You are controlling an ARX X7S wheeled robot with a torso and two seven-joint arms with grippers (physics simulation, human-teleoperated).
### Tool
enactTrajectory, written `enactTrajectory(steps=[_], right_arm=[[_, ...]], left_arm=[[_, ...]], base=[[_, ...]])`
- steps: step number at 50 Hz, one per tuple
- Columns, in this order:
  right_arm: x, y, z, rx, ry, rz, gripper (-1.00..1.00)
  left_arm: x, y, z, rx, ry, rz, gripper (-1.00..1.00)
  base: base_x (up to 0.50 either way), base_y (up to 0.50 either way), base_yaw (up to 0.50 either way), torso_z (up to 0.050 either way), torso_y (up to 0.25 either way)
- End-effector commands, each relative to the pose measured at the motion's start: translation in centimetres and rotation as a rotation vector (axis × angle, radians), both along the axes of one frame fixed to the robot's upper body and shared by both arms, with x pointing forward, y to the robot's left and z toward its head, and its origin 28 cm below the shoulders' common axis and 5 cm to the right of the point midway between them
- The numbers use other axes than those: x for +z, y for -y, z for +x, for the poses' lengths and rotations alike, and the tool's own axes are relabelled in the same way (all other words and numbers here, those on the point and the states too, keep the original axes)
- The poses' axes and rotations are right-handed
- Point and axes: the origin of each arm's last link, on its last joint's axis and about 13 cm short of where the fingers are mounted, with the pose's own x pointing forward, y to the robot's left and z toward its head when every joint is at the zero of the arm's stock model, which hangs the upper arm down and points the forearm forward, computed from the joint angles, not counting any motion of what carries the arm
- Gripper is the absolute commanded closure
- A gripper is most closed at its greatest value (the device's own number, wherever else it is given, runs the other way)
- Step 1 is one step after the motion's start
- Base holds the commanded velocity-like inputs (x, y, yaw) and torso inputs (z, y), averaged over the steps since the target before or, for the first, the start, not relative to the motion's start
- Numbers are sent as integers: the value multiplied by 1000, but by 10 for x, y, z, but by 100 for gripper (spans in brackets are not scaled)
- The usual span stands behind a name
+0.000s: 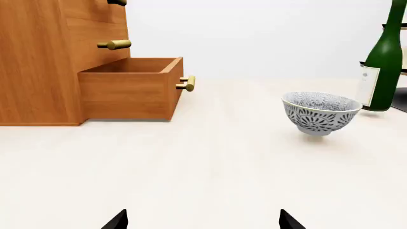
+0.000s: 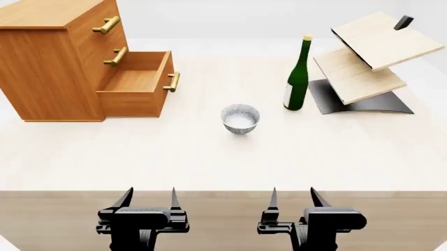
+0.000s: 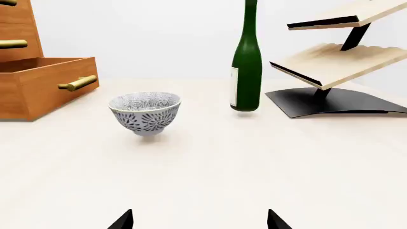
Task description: Put the bowl on top of the cabinet.
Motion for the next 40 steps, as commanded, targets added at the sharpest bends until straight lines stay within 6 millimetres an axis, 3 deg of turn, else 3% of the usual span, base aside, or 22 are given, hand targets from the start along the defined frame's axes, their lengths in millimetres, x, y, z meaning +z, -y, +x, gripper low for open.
enactTrajectory(steps=[1,26,40], right_arm=[[0,-1,-1,-4,12,5,-100],[0,0,-1,-2,-5,2,-100],[16,1,-5,-9,23,3,-100]], left_arm=[[0,0,-1,0,0,1,-100],[3,2,-3,-12,3,0,-100],[31,-2,-7,-4,64,-25,-100]], base=[[0,0,0,0,0],[0,0,0,0,0],[0,0,0,0,0]])
